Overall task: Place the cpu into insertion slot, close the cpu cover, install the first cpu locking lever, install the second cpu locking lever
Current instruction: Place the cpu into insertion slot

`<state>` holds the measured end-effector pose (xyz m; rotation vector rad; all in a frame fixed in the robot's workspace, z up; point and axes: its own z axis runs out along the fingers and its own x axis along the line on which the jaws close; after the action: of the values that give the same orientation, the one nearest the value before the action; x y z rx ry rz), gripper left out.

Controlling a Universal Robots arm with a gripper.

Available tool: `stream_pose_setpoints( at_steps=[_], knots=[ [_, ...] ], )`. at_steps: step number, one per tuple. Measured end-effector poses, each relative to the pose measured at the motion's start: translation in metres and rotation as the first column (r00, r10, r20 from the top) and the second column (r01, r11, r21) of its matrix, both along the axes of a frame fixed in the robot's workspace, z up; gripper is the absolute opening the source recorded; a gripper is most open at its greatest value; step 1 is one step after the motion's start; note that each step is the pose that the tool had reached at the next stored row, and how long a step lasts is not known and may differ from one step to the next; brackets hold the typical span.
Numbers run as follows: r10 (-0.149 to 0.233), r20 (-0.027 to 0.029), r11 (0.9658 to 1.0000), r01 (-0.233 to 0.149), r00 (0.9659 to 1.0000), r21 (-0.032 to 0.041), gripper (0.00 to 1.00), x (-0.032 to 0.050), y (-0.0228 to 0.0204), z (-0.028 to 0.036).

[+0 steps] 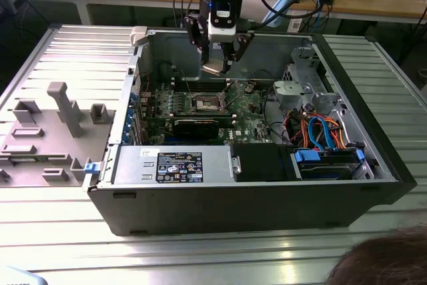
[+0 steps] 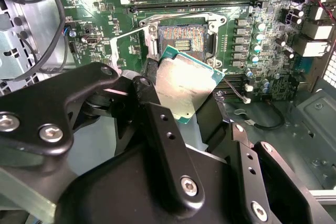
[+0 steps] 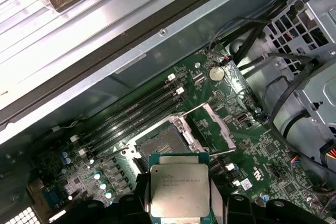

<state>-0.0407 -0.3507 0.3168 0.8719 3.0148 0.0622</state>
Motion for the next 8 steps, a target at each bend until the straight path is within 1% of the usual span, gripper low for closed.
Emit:
stream_pose_setpoints(
  at_steps=[8],
  knots=[
    [-0.015,0.0,0.9999,0.015,0.9999,-0.001,0.55,0.0,0.0,-0.0001]
  ],
)
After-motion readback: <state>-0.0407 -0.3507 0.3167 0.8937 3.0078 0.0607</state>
